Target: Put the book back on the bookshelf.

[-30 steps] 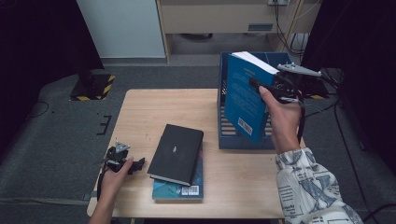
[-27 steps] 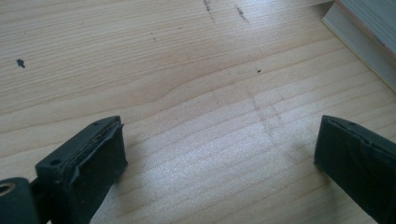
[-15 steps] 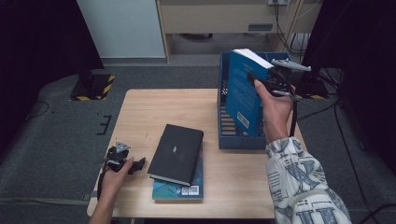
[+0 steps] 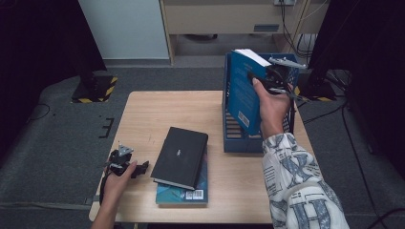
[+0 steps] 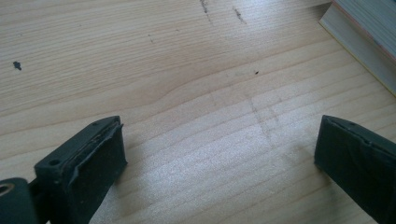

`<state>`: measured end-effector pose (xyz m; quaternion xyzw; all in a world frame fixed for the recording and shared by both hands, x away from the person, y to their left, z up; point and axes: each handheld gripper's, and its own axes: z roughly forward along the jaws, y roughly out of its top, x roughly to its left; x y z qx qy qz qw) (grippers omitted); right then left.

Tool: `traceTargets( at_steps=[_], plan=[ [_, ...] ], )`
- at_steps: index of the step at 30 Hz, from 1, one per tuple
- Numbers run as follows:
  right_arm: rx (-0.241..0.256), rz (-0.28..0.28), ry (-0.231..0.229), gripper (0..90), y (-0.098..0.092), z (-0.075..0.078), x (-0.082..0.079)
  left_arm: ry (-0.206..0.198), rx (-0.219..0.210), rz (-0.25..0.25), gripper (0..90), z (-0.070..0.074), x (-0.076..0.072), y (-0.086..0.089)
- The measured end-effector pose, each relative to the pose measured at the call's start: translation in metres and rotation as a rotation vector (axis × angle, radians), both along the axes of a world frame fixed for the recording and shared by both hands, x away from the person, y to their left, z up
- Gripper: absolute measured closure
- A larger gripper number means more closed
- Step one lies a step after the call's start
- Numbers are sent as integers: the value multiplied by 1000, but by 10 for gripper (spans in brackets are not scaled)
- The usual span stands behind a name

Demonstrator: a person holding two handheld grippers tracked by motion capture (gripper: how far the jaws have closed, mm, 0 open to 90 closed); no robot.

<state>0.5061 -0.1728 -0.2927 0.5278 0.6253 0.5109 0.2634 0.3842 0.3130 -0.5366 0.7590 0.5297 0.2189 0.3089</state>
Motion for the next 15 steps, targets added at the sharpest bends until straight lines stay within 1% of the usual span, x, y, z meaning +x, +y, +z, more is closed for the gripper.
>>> traceTargets(
  at_steps=[6,15],
  plan=[
    [-13,-3,-4,608,11,-4,8,-1,-3,2,8,0,1,0],
    [-18,-18,7,608,22,-18,21,-1,-3,2,8,0,1,0]
  ],
)
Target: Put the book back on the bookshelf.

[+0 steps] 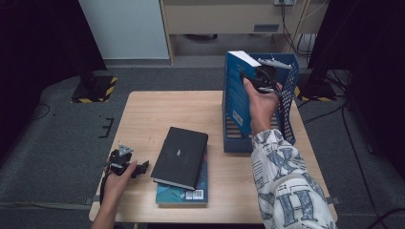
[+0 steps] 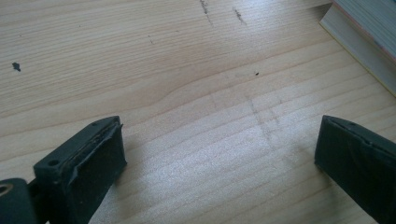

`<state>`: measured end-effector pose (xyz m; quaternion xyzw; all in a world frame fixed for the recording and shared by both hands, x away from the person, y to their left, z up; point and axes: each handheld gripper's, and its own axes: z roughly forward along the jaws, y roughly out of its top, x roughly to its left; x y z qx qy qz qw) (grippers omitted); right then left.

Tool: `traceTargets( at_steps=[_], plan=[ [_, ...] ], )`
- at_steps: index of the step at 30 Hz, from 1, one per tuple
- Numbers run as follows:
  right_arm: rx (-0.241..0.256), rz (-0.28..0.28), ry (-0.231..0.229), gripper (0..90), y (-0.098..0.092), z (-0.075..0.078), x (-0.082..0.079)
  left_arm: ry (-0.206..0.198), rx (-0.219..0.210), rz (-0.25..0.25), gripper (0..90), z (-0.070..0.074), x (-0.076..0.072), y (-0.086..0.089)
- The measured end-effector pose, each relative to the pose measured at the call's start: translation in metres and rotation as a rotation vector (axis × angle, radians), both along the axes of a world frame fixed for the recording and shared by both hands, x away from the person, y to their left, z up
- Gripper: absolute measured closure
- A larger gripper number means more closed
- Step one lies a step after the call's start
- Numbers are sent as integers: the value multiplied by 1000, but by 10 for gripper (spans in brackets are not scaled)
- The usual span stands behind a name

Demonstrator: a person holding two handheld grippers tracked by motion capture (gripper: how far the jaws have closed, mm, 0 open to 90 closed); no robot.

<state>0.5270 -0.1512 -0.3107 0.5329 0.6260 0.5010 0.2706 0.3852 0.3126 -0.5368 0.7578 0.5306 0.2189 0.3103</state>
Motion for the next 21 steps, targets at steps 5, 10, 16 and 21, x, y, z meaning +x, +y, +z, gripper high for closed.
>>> traceTargets(
  at_steps=[5,10,16,21],
  plan=[
    [10,-22,1,608,0,-4,5,0,1,0,7,0,0,0],
    [10,-31,-3,607,4,-7,8,1,2,-1,6,0,1,0],
    [-9,-33,-7,607,6,-11,11,2,-1,-1,6,0,1,-1],
    [-2,-40,-13,607,6,-13,10,1,0,-1,5,0,1,-1]
  ],
)
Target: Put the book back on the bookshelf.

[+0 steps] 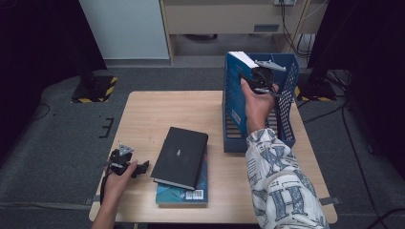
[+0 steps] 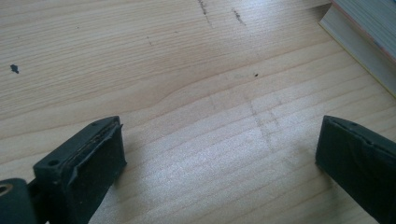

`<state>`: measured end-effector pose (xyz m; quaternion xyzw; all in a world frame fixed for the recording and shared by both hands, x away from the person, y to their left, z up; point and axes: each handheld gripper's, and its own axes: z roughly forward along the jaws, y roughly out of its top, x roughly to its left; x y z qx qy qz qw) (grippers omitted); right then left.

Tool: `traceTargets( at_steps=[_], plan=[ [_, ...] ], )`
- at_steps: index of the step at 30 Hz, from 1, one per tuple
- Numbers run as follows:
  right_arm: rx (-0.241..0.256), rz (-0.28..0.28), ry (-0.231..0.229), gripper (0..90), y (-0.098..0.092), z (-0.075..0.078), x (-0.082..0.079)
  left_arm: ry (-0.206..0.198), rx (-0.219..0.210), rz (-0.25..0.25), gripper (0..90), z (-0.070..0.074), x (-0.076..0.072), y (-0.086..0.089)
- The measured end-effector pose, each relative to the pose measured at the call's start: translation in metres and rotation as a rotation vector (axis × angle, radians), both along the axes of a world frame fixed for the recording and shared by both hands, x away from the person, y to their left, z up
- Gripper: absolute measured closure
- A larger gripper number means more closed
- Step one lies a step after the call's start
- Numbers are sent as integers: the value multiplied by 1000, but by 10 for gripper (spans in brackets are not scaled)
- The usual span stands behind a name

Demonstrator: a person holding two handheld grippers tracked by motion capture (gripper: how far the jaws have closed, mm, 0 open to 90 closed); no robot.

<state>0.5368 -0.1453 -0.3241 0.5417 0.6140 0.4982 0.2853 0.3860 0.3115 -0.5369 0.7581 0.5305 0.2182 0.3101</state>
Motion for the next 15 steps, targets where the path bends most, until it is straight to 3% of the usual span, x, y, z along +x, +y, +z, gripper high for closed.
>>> traceTargets(
  at_steps=[15],
  plan=[
    [-4,-2,1,607,5,-14,-6,3,4,-6,5,0,0,0]
  ],
)
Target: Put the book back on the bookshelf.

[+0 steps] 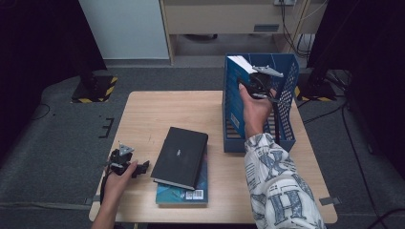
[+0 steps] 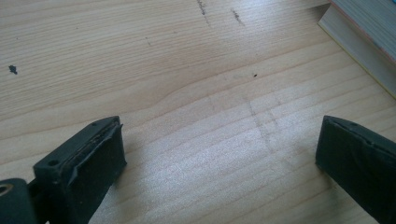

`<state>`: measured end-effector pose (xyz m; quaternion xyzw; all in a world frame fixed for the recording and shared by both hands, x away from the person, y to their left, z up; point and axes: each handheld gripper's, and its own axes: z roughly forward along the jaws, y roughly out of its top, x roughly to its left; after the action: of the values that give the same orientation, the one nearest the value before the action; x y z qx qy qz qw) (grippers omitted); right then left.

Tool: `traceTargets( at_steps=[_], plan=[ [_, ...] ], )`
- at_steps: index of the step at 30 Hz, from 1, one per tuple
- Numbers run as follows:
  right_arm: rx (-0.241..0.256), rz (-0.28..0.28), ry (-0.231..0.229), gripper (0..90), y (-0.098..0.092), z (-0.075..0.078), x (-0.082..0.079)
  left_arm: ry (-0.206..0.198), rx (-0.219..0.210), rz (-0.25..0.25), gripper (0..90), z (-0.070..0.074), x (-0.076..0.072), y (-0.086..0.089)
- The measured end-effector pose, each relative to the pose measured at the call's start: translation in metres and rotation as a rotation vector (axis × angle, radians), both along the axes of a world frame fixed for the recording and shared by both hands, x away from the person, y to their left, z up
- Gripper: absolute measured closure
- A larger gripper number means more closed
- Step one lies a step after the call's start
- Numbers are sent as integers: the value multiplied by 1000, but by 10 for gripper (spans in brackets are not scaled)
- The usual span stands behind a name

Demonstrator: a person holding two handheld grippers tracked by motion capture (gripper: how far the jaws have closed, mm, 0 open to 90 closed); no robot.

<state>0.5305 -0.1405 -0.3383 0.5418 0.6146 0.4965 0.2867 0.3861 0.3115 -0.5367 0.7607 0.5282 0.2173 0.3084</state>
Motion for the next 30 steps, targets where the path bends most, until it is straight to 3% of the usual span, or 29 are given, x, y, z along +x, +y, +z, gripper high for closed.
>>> traceTargets(
  at_steps=[30],
  plan=[
    [7,-5,29,607,-1,-28,-3,0,0,-4,6,0,0,0]
  ],
)
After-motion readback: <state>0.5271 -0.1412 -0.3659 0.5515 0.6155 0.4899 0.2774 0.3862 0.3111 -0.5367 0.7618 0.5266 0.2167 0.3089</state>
